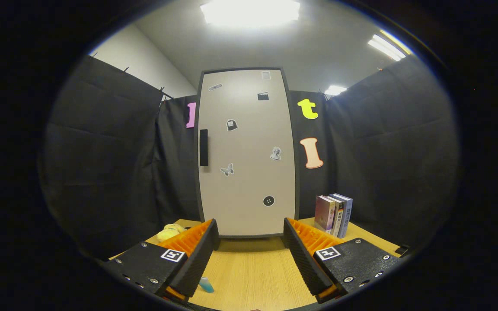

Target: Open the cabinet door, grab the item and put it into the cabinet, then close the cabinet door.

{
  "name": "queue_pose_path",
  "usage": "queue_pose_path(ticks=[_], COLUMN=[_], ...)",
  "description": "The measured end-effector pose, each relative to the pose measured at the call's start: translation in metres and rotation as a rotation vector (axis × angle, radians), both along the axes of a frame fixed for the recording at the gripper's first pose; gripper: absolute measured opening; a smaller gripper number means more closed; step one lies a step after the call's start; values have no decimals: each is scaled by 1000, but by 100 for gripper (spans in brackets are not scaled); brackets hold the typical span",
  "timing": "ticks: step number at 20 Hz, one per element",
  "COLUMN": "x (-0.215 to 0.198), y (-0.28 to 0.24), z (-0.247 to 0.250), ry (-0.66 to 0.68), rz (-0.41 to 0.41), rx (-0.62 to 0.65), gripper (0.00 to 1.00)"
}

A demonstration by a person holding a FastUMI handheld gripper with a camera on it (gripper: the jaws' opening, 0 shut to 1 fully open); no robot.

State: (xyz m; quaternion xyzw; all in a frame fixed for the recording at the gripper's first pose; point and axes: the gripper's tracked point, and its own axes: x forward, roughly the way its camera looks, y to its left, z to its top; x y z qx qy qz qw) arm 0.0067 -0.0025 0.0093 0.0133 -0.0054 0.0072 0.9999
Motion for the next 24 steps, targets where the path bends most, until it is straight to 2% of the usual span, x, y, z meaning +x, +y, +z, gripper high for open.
queue_pose_path(ticks=[10, 24], x=[54, 174], y=[23, 85], z=[42, 113], ry=[-47, -76], rz=[75, 220], rx=[28, -45], gripper=[94, 94])
